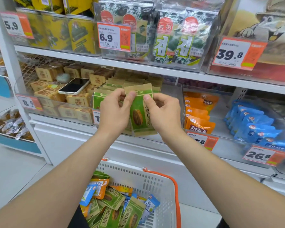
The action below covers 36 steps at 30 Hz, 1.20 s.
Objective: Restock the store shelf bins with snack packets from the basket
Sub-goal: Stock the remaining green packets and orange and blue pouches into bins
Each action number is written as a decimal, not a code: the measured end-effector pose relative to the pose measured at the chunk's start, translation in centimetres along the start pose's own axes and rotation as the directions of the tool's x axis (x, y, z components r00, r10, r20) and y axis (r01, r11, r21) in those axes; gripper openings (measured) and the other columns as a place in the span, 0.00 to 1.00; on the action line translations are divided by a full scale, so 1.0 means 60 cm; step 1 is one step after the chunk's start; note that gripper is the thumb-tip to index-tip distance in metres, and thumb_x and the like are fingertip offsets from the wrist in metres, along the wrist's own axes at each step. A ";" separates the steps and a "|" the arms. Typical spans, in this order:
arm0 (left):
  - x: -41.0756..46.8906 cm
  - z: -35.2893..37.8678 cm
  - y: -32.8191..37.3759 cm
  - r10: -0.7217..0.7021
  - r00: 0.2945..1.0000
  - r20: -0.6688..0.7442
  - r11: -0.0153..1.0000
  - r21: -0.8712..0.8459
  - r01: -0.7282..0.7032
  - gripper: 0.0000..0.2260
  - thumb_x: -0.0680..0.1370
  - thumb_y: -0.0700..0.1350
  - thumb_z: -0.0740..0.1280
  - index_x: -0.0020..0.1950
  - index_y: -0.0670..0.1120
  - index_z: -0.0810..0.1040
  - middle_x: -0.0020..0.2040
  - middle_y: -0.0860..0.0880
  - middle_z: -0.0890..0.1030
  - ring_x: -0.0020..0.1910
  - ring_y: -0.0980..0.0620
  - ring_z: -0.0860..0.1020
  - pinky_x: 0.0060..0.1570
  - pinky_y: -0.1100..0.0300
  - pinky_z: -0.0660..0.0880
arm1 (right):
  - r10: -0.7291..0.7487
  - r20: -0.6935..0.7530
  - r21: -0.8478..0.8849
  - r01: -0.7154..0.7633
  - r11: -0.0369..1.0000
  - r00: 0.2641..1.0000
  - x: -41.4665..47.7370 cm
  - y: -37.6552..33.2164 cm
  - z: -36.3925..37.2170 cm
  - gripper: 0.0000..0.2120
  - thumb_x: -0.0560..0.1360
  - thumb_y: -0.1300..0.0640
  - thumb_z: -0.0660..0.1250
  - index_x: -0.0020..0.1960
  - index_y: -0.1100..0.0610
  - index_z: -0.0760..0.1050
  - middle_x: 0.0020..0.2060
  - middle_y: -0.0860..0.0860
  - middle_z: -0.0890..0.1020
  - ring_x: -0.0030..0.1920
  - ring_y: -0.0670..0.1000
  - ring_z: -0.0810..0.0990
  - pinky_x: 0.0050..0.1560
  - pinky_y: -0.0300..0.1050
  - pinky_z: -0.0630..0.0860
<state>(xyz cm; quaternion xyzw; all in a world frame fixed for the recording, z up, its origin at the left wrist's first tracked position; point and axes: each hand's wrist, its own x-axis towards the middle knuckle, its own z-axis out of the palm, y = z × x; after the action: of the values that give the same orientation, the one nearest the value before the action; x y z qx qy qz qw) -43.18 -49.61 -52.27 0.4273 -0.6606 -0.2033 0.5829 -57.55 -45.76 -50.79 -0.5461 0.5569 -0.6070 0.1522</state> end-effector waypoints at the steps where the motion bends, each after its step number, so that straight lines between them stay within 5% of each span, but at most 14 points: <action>1: -0.002 0.005 0.005 0.046 0.999 -0.018 0.998 0.043 -0.046 0.14 0.85 0.55 0.64 0.46 0.48 0.79 0.38 0.53 0.81 0.38 0.54 0.77 0.39 0.54 0.71 | -0.057 -0.046 -0.019 0.057 0.998 0.997 0.008 -0.005 -0.003 0.08 0.78 0.50 0.70 0.45 0.51 0.86 0.36 0.43 0.86 0.40 0.44 0.84 0.47 0.51 0.82; 5: -0.006 0.028 0.000 0.225 0.973 -0.051 0.948 0.244 -0.207 0.05 0.84 0.44 0.63 0.58 0.46 0.77 0.54 0.49 0.77 0.51 0.48 0.75 0.52 0.48 0.73 | -0.194 -0.233 -0.100 0.175 0.979 0.953 0.049 -0.001 -0.013 0.09 0.79 0.46 0.68 0.51 0.48 0.85 0.39 0.42 0.85 0.45 0.51 0.82 0.48 0.51 0.78; 9: -0.013 0.042 -0.010 0.227 0.974 0.011 0.837 0.510 -0.201 0.20 0.74 0.41 0.72 0.65 0.48 0.73 0.65 0.45 0.69 0.59 0.42 0.70 0.55 0.45 0.71 | -0.221 -0.205 -0.218 0.176 0.960 0.953 0.066 0.030 -0.024 0.08 0.80 0.48 0.69 0.50 0.49 0.86 0.38 0.41 0.85 0.40 0.45 0.81 0.45 0.44 0.73; 13: -0.015 0.047 -0.027 0.107 0.994 0.037 0.768 0.632 -0.106 0.30 0.72 0.47 0.76 0.70 0.49 0.68 0.71 0.43 0.64 0.65 0.38 0.67 0.58 0.43 0.68 | -0.041 -0.075 -0.402 0.007 0.916 0.996 0.077 0.073 -0.019 0.12 0.80 0.48 0.70 0.43 0.54 0.86 0.34 0.47 0.85 0.39 0.51 0.81 0.41 0.45 0.73; 16: -0.010 0.044 -0.042 0.062 0.997 0.050 0.809 0.583 -0.079 0.31 0.72 0.45 0.77 0.70 0.49 0.67 0.68 0.43 0.65 0.61 0.38 0.72 0.57 0.43 0.73 | 0.088 -0.093 -0.419 -0.119 0.900 0.992 0.089 0.079 -0.006 0.14 0.80 0.50 0.72 0.38 0.56 0.82 0.33 0.50 0.82 0.37 0.52 0.79 0.41 0.45 0.73; 20: -0.006 0.040 -0.049 0.076 0.996 0.048 0.828 0.553 -0.090 0.26 0.73 0.44 0.76 0.65 0.47 0.67 0.63 0.44 0.66 0.48 0.40 0.75 0.48 0.44 0.76 | 0.234 -0.161 -0.399 -0.280 0.873 0.959 0.105 0.083 0.015 0.09 0.80 0.53 0.72 0.43 0.56 0.83 0.44 0.54 0.83 0.45 0.56 0.81 0.44 0.44 0.71; 24: -0.003 0.042 -0.049 0.071 0.996 0.052 0.821 0.565 -0.088 0.20 0.75 0.44 0.75 0.58 0.46 0.66 0.58 0.46 0.67 0.42 0.45 0.69 0.42 0.50 0.71 | 0.271 -0.189 -0.353 -0.323 0.878 0.944 0.115 0.090 0.032 0.06 0.79 0.55 0.72 0.51 0.58 0.84 0.48 0.55 0.84 0.50 0.58 0.83 0.49 0.50 0.80; 29: 0.000 0.040 -0.050 -0.041 0.995 0.091 0.810 0.586 -0.020 0.11 0.79 0.49 0.70 0.48 0.48 0.69 0.49 0.49 0.70 0.42 0.44 0.73 0.40 0.50 0.70 | 0.279 -0.150 -0.379 -0.315 0.870 0.949 0.113 0.090 0.046 0.09 0.78 0.53 0.73 0.55 0.57 0.81 0.49 0.54 0.84 0.51 0.57 0.83 0.44 0.46 0.76; 34: 0.002 0.023 -0.051 -0.076 0.991 0.112 0.782 0.623 -0.010 0.12 0.78 0.54 0.67 0.38 0.50 0.73 0.38 0.52 0.78 0.40 0.46 0.76 0.36 0.54 0.71 | 0.330 -0.122 -0.475 -0.347 0.808 0.936 0.097 0.073 0.039 0.21 0.79 0.56 0.72 0.66 0.60 0.67 0.59 0.59 0.80 0.59 0.63 0.81 0.46 0.49 0.72; 36: 0.000 0.015 -0.049 -0.122 0.984 0.128 0.778 0.628 0.015 0.14 0.77 0.55 0.67 0.35 0.48 0.74 0.33 0.52 0.79 0.38 0.46 0.78 0.35 0.56 0.72 | 0.346 -0.097 -0.522 -0.343 0.781 0.933 0.090 0.065 0.037 0.19 0.78 0.57 0.72 0.64 0.59 0.70 0.58 0.59 0.80 0.59 0.63 0.81 0.46 0.50 0.72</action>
<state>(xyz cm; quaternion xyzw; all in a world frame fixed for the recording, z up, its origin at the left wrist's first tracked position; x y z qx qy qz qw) -43.08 -51.43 -54.75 0.6019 -0.7194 -0.0281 0.3454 -59.30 -52.45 -51.90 -0.4570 0.7925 -0.3900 0.1050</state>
